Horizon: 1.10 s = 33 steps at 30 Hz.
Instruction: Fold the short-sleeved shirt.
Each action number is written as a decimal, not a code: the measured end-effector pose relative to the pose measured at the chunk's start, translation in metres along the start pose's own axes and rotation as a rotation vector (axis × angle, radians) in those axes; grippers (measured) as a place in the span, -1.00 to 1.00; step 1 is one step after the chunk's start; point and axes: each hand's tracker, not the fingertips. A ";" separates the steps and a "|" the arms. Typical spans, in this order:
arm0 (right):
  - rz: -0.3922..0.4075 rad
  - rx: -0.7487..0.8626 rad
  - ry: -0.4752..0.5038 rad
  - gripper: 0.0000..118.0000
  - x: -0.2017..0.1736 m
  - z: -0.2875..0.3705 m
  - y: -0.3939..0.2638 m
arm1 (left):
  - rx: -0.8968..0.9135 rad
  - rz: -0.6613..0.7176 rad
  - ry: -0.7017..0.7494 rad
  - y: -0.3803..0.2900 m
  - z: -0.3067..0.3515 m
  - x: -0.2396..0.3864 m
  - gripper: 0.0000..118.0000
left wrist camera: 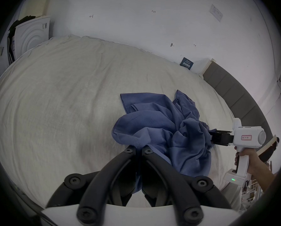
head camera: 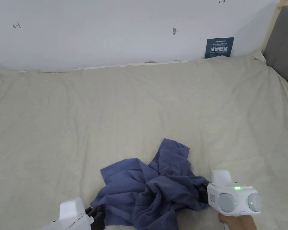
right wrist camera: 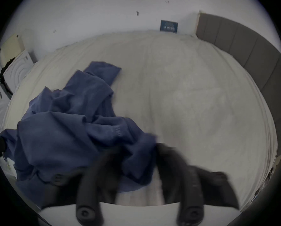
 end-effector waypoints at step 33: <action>-0.006 0.721 -0.005 -0.92 0.065 0.230 0.321 | 0.644 -0.154 0.360 0.419 0.109 0.006 -0.90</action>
